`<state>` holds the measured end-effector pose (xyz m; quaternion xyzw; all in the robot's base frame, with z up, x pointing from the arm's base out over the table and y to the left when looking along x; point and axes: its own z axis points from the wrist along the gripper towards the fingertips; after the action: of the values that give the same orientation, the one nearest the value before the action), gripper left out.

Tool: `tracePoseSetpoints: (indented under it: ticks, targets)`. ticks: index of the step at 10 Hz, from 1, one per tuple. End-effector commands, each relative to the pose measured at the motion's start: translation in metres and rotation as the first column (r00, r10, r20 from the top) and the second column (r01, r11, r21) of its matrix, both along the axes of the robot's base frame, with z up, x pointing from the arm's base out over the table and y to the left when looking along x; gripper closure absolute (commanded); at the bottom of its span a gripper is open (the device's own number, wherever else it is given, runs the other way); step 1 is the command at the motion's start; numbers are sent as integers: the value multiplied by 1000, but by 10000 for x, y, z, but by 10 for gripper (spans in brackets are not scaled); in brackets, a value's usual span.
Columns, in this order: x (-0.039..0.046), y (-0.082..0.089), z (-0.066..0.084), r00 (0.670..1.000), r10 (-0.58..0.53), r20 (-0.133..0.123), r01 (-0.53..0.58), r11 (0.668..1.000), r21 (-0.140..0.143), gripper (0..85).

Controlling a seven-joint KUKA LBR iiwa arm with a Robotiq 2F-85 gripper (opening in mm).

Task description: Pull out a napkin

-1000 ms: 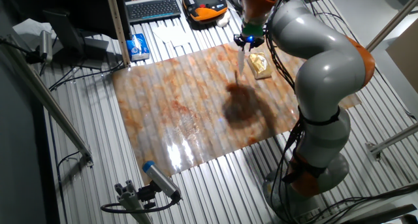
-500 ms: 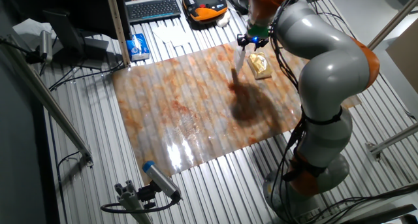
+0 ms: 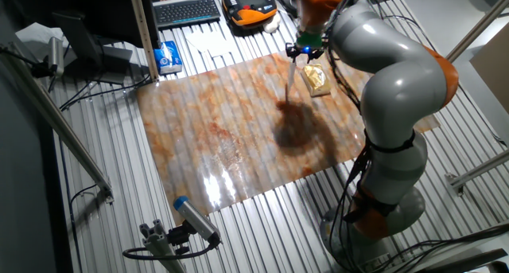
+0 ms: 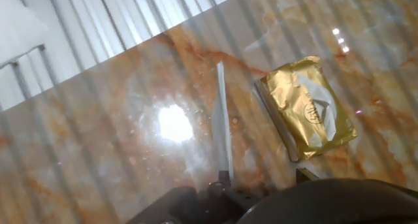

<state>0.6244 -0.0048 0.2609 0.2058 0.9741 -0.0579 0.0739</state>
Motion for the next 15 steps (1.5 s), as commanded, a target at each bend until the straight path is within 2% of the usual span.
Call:
tracePoseSetpoints:
  ticks: [1, 2, 5, 7, 9, 11, 12, 13, 14, 15]
  targets:
    - [-11, -14, 7, 1000, -2, -1, 2, 1000, 9, 340]
    - [-19, -11, 11, 1000, -14, 1, 14, 999, 29, 340]
    - [8, -47, -14, 1000, -20, -9, 20, 999, 36, 340]
    - [27, -110, -7, 1000, -9, -15, 10, 1000, 23, 340]
    - [63, -141, -11, 999, 13, -38, -12, 999, 41, 340]
    - [105, -119, -36, 999, 0, -42, 2, 998, 58, 340]
    - [113, -117, -44, 999, 1, -45, 1, 999, 53, 340]
    - [109, -119, -38, 999, -1, -46, 4, 998, 58, 510]
    - [95, -112, -21, 999, -9, -45, 12, 998, 69, 510]
    - [76, -112, -5, 999, -12, -45, 14, 998, 61, 510]
